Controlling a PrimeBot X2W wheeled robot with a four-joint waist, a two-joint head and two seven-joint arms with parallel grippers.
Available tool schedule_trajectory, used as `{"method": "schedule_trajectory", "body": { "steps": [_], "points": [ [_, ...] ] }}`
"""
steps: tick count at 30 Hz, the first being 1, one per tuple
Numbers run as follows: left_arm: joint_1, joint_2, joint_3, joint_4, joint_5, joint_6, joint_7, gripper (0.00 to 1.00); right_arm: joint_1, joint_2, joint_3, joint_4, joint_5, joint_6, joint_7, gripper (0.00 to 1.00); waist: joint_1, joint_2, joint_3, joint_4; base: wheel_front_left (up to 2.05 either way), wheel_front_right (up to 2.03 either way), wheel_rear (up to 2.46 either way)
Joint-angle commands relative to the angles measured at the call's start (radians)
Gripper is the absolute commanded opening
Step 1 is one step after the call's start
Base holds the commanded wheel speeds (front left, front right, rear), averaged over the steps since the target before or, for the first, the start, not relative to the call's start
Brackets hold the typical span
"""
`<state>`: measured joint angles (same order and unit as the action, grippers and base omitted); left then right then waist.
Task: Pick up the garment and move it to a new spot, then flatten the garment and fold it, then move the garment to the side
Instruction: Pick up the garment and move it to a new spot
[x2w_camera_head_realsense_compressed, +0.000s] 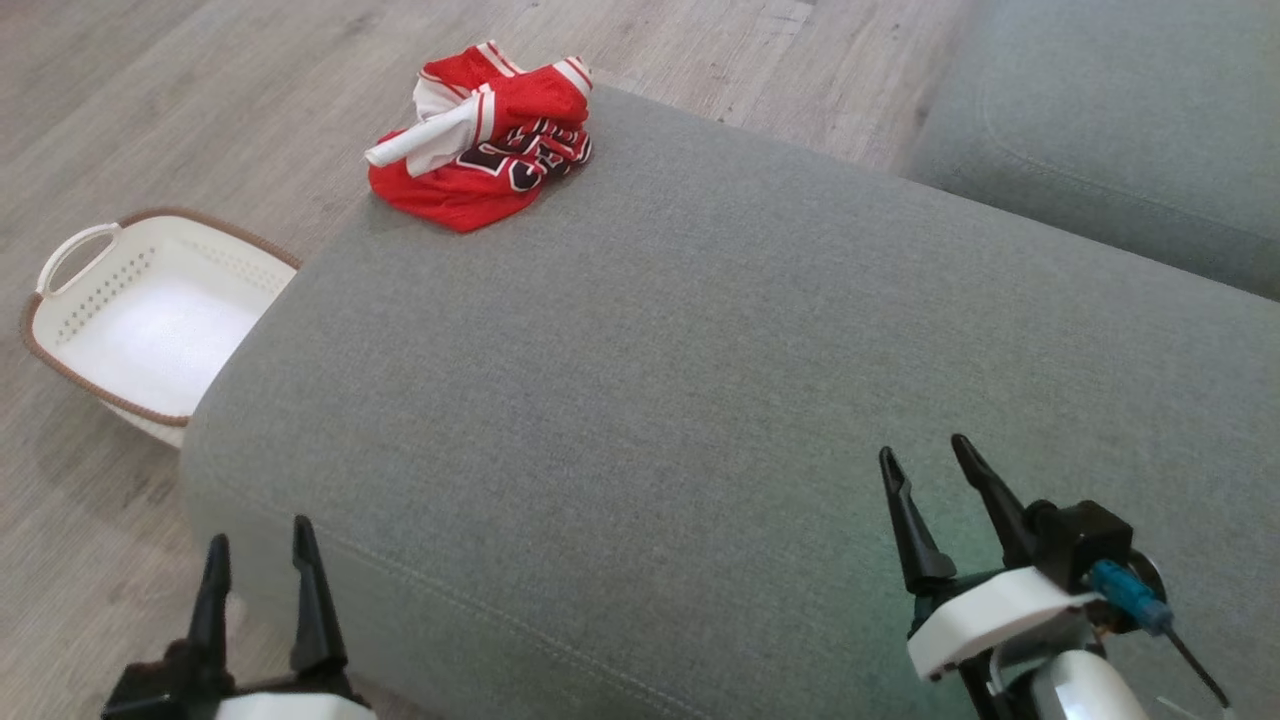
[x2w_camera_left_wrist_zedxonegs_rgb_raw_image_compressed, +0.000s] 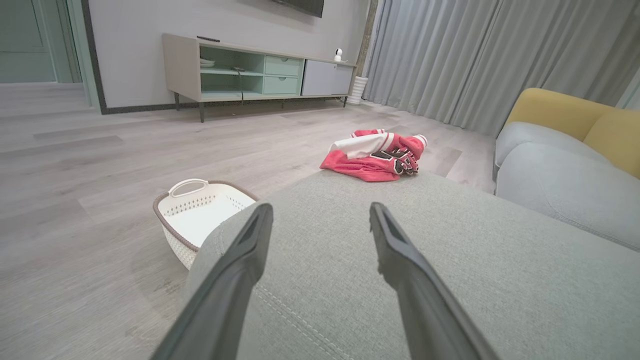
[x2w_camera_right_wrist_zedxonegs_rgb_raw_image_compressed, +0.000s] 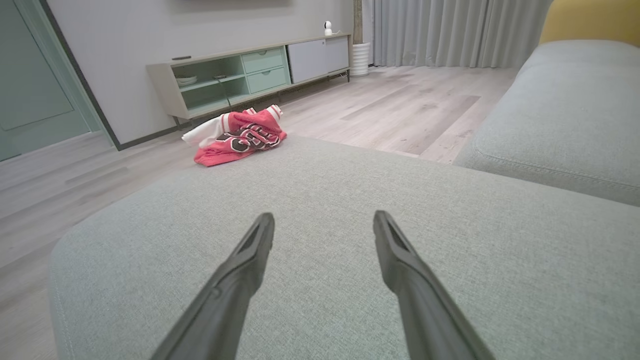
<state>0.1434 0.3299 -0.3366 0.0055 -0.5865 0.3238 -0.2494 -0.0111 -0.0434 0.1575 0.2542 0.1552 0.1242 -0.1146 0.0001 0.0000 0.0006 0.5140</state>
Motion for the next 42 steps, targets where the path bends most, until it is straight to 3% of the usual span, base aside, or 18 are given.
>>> {"method": "schedule_trajectory", "body": {
  "steps": [1,7,12,17,24,26,32,42],
  "points": [
    [-0.053,0.025,0.052,-0.034,0.014,-0.01,-0.011,1.0,-0.047,-0.007,0.012,-0.037,-0.01,0.007,-0.005,1.0,-0.0001,0.0,0.005,0.005,0.0,0.0,0.0],
    [-0.241,0.153,0.065,-0.031,0.055,-0.068,0.084,1.0,-0.022,-0.007,-0.065,-0.098,-0.062,0.007,0.03,1.0,-0.0001,0.0,0.056,0.012,0.0,0.0,0.0],
    [-0.469,0.268,0.114,-0.004,0.083,-0.119,0.138,1.0,-0.085,-0.007,-0.07,-0.223,-0.136,0.007,0.102,1.0,-0.0001,0.0,0.194,-0.094,0.0,0.0,0.0],
    [-0.723,0.328,0.113,0.1,0.078,-0.218,0.196,1.0,-0.144,-0.007,-0.078,-0.348,-0.195,0.007,0.161,1.0,-0.0001,0.0,0.32,-0.175,0.0,0.0,0.0],
    [-1.025,0.326,0.095,0.372,0.062,-0.277,0.301,1.0,-0.191,-0.028,-0.082,-0.477,-0.243,0.007,0.23,1.0,-0.0001,0.0,0.471,-0.265,0.0,0.0,0.0],
    [-1.077,0.297,0.099,0.463,0.026,-0.286,0.342,1.0,-0.194,-0.037,-0.083,-0.506,-0.243,0.007,0.243,1.0,-0.0001,0.0,0.5,-0.287,0.0,0.0,0.0],
    [-1.159,0.278,0.1,0.63,-0.006,-0.304,0.396,1.0,-0.186,-0.054,-0.096,-0.578,-0.246,0.007,0.274,1.0,-0.0001,0.0,0.569,-0.328,0.0,0.0,0.0],
    [-1.226,0.267,0.072,0.83,0.01,-0.308,0.396,1.0,-0.163,-0.071,-0.119,-0.667,-0.249,0.007,0.297,1.0,-0.0001,0.0,0.66,-0.365,0.0,0.0,0.0]
  ]
}}
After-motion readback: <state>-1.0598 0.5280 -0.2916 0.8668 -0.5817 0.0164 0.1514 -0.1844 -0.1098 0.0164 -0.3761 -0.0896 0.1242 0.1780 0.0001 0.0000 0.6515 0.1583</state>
